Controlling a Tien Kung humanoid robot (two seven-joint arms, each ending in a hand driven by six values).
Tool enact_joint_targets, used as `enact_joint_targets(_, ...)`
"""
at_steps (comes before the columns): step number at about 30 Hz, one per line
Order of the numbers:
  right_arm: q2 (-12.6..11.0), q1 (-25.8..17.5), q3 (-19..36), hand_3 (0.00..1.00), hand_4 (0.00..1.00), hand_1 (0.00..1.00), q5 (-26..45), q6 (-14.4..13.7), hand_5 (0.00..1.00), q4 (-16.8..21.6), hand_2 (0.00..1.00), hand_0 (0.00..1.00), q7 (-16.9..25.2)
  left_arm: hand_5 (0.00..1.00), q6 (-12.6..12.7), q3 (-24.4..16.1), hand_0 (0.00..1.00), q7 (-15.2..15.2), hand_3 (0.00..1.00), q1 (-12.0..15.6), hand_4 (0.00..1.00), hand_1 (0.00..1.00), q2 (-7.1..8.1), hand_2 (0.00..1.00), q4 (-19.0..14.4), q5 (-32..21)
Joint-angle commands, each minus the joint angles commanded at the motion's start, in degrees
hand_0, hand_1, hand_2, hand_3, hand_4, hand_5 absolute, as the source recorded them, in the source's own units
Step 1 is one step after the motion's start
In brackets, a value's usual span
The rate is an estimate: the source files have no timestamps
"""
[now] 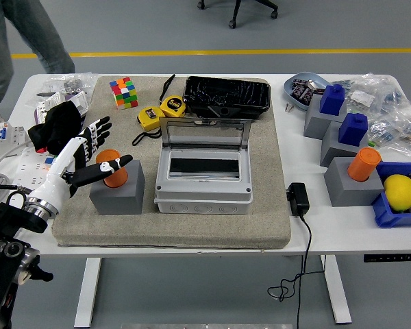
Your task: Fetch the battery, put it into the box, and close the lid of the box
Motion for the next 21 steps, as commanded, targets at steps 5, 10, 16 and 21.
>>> enact_joint_targets(5,0.0,0.0,-0.2,0.753,0.998,0.699,0.1,0.0,0.955,0.0,0.716,0.752,0.0,0.239,0.4,0.8,0.987,-0.2,0.998,0.2,0.998,0.998,-0.24,0.998,-0.1,0.6)
enact_joint_targets(10,0.0,-0.1,-0.2,0.753,0.998,0.699,0.3,0.0,0.957,0.0,0.716,0.751,0.0,0.232,1.2,1.4,0.998,-0.5,0.998,0.4,0.998,0.998,-0.32,0.998,0.1,1.1)
enact_joint_targets(16,0.0,-0.2,-0.3,0.753,0.998,0.699,0.3,0.0,0.962,0.0,0.715,0.752,0.0,0.024,2.6,2.3,0.988,-0.4,0.998,0.5,0.998,0.998,-0.54,0.998,0.3,2.8)
enact_joint_targets(21,0.0,-0.1,-0.2,0.753,0.998,0.699,0.3,0.0,0.962,0.0,0.716,0.753,0.0,0.002,3.6,2.4,0.952,-0.3,0.998,0.4,0.998,0.998,-0.74,0.998,0.8,3.3)
